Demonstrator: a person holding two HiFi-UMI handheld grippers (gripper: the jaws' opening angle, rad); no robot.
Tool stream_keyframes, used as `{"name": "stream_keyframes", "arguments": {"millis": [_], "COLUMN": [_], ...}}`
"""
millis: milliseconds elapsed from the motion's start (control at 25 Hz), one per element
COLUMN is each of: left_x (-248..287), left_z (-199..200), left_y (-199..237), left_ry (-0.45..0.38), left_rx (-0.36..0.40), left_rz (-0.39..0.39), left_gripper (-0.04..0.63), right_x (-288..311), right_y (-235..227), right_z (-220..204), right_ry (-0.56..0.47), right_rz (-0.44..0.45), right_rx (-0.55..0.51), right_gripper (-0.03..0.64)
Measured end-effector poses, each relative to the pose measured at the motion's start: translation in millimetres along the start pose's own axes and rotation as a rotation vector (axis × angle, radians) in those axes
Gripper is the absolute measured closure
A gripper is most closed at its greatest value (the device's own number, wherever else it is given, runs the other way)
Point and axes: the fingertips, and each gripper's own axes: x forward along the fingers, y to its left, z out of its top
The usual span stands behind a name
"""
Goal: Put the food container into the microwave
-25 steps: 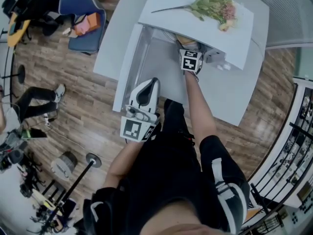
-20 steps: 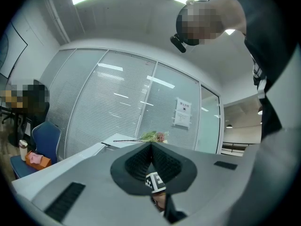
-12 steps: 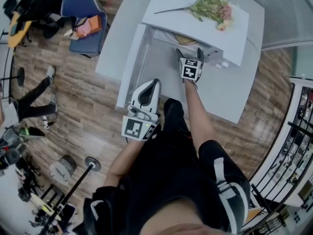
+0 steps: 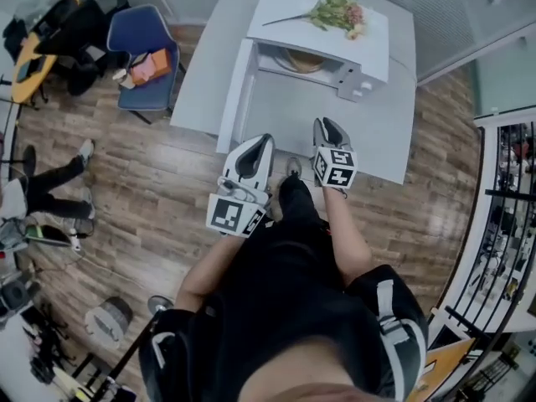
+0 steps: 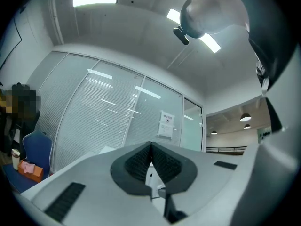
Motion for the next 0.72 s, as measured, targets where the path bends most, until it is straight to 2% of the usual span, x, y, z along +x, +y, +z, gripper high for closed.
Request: {"name": "stream_keyframes", "arguments": {"millis": [40,120,360,480,720], "left_x": [-9.8,-28.5,-61.9,-69.7,-72.5], "left_z": [2.9,7.1,17.4,21.1,12.1], "left_y": [-2.8,-8.8,-29.1,-35.4,-45.1], "left_ry": [0.0,0.005,-0.014,-0.016,-0.001], "left_rx": [0.006,-0.005,-0.008,-0.008,0.001], "left_rz": [-0.009,-0.013,0.004,0.016,0.03], "left_gripper": [0.574,0.574,0.574,0.574,0.574], "right_x": [-18.5,-52.9,-135.1,-162.7,-186.1], "right_y": [7.8,24.8,48.8,54.7,54.9], "right_z": [2.5,4.8,23.6,29.5,29.5], "right_ry": [-0.008,-0.022,-0.112,-0.147,-0.185], "right_rz": [0.001,0.019,0.044,0.048,0.076], "right_rx": [0.003,0.012,-0.007,0.014,-0.016], "right_gripper": [0.552,0.571,0.583,0.591,0.592]}}
